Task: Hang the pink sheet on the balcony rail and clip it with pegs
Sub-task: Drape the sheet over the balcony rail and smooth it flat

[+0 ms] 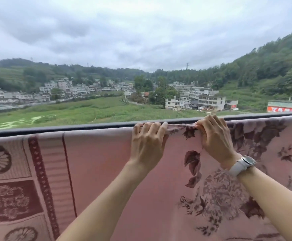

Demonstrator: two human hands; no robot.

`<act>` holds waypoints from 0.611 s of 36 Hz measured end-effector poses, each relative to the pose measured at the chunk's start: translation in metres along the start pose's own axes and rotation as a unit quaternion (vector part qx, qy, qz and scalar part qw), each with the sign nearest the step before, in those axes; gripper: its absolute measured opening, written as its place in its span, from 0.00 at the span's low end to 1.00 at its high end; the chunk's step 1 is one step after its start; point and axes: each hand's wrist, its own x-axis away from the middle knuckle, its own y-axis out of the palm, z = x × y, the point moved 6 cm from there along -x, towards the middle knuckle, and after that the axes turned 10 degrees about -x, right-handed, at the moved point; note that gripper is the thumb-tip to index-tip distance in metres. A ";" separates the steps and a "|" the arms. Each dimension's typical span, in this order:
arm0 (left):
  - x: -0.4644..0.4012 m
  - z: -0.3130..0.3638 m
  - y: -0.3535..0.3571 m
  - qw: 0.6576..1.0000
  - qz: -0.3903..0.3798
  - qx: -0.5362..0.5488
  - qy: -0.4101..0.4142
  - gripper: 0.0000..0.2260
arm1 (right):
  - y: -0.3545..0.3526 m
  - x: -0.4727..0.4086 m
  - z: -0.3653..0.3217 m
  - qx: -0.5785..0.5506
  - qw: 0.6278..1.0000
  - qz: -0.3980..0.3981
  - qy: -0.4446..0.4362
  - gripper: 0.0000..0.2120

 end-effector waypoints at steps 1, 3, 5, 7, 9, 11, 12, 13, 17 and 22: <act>-0.001 0.006 0.002 1.000 -0.002 -0.004 0.001 0.12 | -0.003 0.001 0.008 -0.015 1.000 -0.003 0.012 0.06; -0.003 0.013 0.002 1.000 -0.001 -0.009 -0.010 0.11 | -0.005 -0.001 0.021 -0.066 0.997 -0.021 0.042 0.10; -0.002 0.011 0.002 1.000 -0.001 -0.010 -0.021 0.10 | -0.010 -0.002 0.033 -0.105 0.991 -0.035 0.081 0.12; 0.001 0.005 0.001 0.999 -0.002 -0.019 -0.032 0.11 | -0.015 0.001 0.050 -0.104 0.986 -0.056 0.116 0.14; 0.003 -0.001 0.001 0.998 -0.008 -0.031 -0.050 0.13 | -0.017 0.006 0.064 -0.085 0.984 -0.091 0.127 0.15; 0.000 0.001 0.001 0.997 -0.016 -0.029 -0.068 0.17 | -0.020 0.008 0.073 -0.098 0.981 -0.098 0.134 0.14; -0.005 0.005 0.000 0.997 -0.017 -0.023 -0.069 0.18 | -0.022 0.008 0.075 -0.113 0.980 -0.085 0.138 0.13; -0.011 0.013 0.001 0.998 -0.017 -0.015 -0.059 0.20 | -0.023 0.007 0.076 -0.126 0.979 -0.070 0.142 0.10; -0.036 0.053 0.015 0.999 -0.045 0.021 0.008 0.22 | -0.022 0.006 0.081 -0.136 0.978 -0.051 0.150 0.05; -0.030 0.052 0.027 0.999 -0.002 -0.031 0.033 0.17 | -0.049 0.014 0.122 -0.063 0.981 -0.016 0.181 0.05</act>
